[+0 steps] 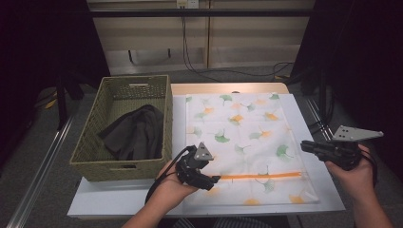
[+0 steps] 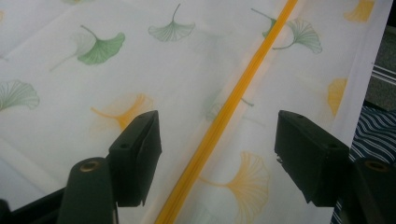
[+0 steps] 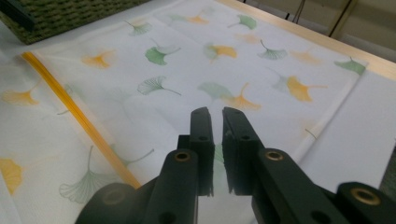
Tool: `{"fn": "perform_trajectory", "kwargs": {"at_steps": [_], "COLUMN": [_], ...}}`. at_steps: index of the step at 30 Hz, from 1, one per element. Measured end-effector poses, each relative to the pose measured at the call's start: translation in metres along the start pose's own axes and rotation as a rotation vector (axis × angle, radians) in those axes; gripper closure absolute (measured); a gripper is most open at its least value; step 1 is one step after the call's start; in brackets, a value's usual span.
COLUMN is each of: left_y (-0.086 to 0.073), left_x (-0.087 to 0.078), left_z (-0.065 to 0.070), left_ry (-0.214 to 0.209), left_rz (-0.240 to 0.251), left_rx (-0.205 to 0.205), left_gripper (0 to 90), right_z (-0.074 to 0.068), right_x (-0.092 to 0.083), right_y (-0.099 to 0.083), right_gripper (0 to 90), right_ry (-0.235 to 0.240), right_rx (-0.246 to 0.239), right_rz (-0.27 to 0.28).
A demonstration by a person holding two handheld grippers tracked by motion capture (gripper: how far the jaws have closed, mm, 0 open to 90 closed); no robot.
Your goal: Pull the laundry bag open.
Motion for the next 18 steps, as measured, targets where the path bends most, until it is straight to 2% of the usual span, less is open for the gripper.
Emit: {"fn": "perform_trajectory", "kwargs": {"at_steps": [4, 9, 10, 12, 14, 15, 18], "left_y": [0.008, 0.017, 0.017, 0.017, 0.015, 0.015, 0.014], "left_x": [0.004, 0.011, 0.013, 0.015, 0.017, 0.017, 0.019], "left_z": [-0.001, -0.004, -0.005, -0.005, -0.006, -0.006, -0.008], "left_ry": [-0.003, -0.007, 0.003, 0.010, 0.026, 0.021, 0.026], "left_rz": [0.007, 0.031, 0.030, 0.026, 0.016, 0.014, 0.013], "left_rx": [0.000, 0.011, 0.011, 0.014, 0.015, 0.021, 0.027], "left_gripper": [31.2, 31.2, 31.2, 31.2, 31.2, 31.2, 31.2], "right_z": [0.001, 0.005, 0.005, 0.006, 0.006, 0.007, 0.007], "right_x": [-0.002, -0.006, -0.009, -0.009, -0.010, -0.009, -0.009], "right_y": [-0.006, -0.017, -0.020, -0.022, -0.026, -0.031, -0.036], "right_gripper": [81.5, 83.4, 83.8, 83.8, 82.0, 78.2, 76.6], "right_ry": [0.000, -0.046, -0.041, -0.047, -0.058, -0.059, -0.046], "right_rx": [0.011, 0.032, 0.053, 0.064, 0.076, 0.096, 0.097], "right_rz": [-0.010, -0.041, -0.047, -0.056, -0.075, -0.087, -0.116]}}
Point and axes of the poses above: each handheld gripper's, and its own axes: x roughly forward along the jaws, y roughly out of its top, z roughly to its right, the point moved 6 cm from there along x, roughly forward along the jaws, and after that the axes turned 3 degrees about -z, right-handed, at the moved point
